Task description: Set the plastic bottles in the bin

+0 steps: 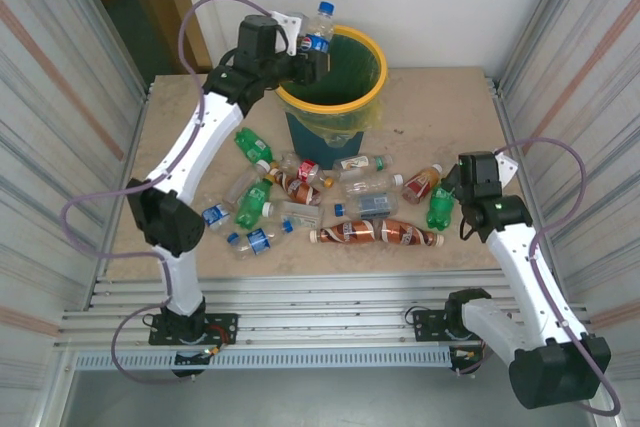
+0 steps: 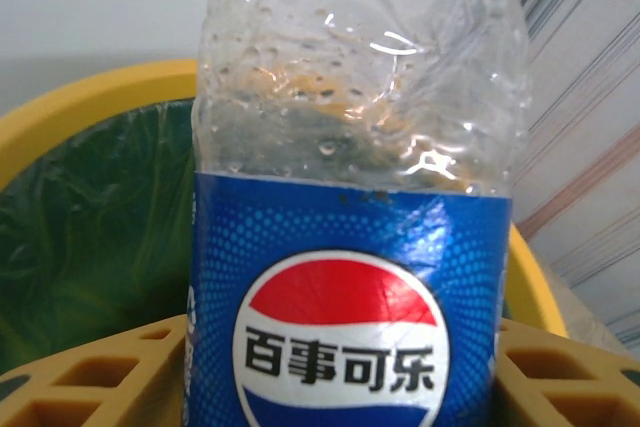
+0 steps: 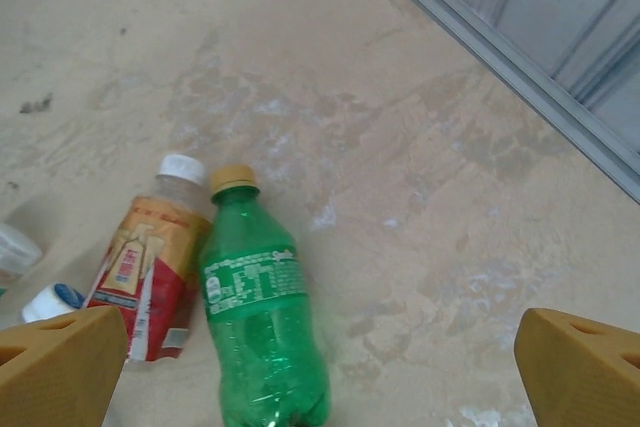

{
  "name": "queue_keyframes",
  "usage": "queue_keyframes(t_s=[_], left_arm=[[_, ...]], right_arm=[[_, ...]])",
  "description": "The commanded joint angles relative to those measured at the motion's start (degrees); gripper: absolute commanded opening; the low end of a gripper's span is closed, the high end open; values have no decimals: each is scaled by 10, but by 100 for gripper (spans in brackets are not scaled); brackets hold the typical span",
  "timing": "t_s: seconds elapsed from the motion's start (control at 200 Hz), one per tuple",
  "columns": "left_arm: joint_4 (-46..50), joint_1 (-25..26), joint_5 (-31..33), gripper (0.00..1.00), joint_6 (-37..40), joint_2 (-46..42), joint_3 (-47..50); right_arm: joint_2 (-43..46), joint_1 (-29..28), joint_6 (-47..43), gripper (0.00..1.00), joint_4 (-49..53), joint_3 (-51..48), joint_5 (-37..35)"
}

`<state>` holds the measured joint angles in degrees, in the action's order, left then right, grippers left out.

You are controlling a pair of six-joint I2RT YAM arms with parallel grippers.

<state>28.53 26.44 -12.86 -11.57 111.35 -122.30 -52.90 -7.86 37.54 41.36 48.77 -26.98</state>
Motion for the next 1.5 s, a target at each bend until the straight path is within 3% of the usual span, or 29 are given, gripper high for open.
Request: queue_keyframes(t_s=[0.0,0.22,0.396,0.862,1.297,1.498], left_arm=[[37,2,-29,41,28,42,-61],[76,3,-51,43,41,141,-161],[77,3,-46,51,48,166,-169],[60,2,-37,98,50,163,-172],[56,3,0,99,77,91,-168],[40,3,23,99,95,0,-118]], right_arm=[[-2,21,28,98,37,16,13],[4,59,31,98,40,-5,73],[7,80,34,98,45,-29,117],[31,106,29,98,42,-93,198],[9,106,-4,99,-27,-113,266],[-32,102,-22,97,-54,-105,284]])
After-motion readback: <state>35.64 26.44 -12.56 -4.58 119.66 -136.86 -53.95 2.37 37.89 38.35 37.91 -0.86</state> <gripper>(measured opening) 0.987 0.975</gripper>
